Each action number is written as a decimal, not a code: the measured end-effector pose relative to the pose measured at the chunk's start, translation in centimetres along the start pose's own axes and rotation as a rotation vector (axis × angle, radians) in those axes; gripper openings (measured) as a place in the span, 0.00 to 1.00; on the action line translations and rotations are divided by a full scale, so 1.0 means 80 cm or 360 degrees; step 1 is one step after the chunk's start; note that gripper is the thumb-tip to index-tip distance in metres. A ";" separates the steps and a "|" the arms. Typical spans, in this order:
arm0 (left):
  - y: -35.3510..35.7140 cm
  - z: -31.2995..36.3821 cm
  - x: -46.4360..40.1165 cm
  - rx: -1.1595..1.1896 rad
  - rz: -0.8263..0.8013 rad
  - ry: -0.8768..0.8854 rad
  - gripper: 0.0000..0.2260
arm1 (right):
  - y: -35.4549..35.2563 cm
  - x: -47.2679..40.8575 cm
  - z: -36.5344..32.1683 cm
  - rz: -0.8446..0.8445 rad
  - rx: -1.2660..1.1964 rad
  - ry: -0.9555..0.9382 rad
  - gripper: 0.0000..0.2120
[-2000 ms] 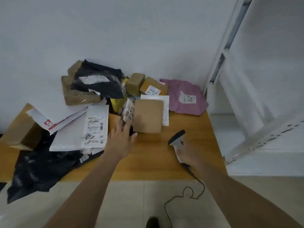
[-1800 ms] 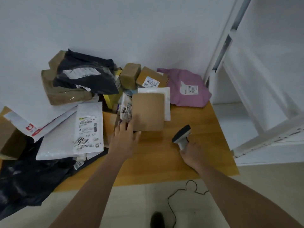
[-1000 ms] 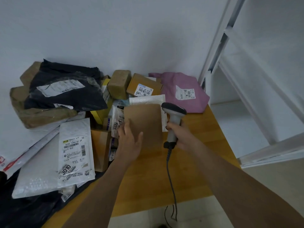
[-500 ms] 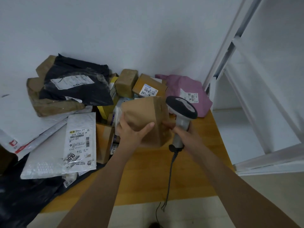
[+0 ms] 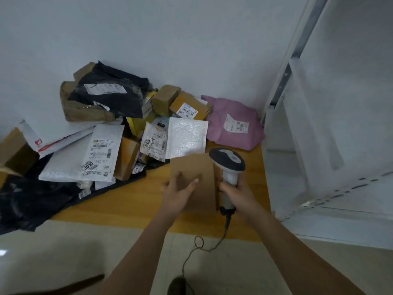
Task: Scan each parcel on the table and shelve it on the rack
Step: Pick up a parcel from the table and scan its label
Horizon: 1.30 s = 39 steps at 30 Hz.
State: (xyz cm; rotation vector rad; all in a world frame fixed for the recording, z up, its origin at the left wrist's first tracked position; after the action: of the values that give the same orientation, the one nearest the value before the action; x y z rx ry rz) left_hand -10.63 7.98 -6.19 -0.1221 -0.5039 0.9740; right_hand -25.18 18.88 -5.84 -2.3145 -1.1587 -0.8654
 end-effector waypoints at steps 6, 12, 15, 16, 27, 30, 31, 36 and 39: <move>0.045 -0.030 0.023 0.0007 -0.0038 -0.0136 0.22 | -0.036 0.003 0.054 -0.0032 -0.0139 0.0204 0.16; 0.042 -0.045 0.016 -0.0078 -0.0090 -0.0082 0.35 | -0.041 -0.002 0.064 0.0068 -0.0132 0.0249 0.10; 0.030 -0.055 0.008 -0.0056 -0.0156 -0.0124 0.45 | -0.026 -0.005 0.062 -0.0014 -0.0428 0.0354 0.07; 0.027 -0.058 0.007 -0.0044 -0.0182 -0.0126 0.48 | -0.019 -0.004 0.058 -0.0042 -0.0516 0.0391 0.07; 0.002 -0.049 -0.007 0.0264 -0.0288 -0.0094 0.28 | 0.011 0.003 0.011 -0.0088 -0.0739 0.0221 0.15; -0.002 -0.047 -0.004 0.0077 -0.0177 -0.0020 0.29 | 0.013 0.008 0.001 -0.0018 -0.0651 0.0200 0.16; -0.005 -0.045 -0.002 -0.0074 -0.0141 0.0043 0.29 | 0.013 0.010 0.000 0.0018 -0.0622 0.0190 0.17; -0.022 0.001 0.025 -0.0438 -0.0087 0.0437 0.23 | 0.022 0.026 -0.007 0.0066 -0.0594 0.0141 0.17; -0.013 0.031 0.053 -0.0122 -0.0569 0.0434 0.21 | 0.042 0.040 -0.017 -0.0034 -0.0595 0.0166 0.14</move>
State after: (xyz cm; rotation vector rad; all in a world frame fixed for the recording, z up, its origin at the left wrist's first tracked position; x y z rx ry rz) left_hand -9.05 10.58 -2.17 -0.2224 -0.2979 0.5771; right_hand -21.43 17.97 -2.96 -2.5110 -1.0508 -1.2888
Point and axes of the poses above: each hand's wrist, its own x-axis away from the middle knuckle, its own y-axis out of the palm, z = x × y, the point moved 4 cm from there along -x, towards the middle knuckle, and after that the axes turned 12 degrees about y, right-handed, at the moved point
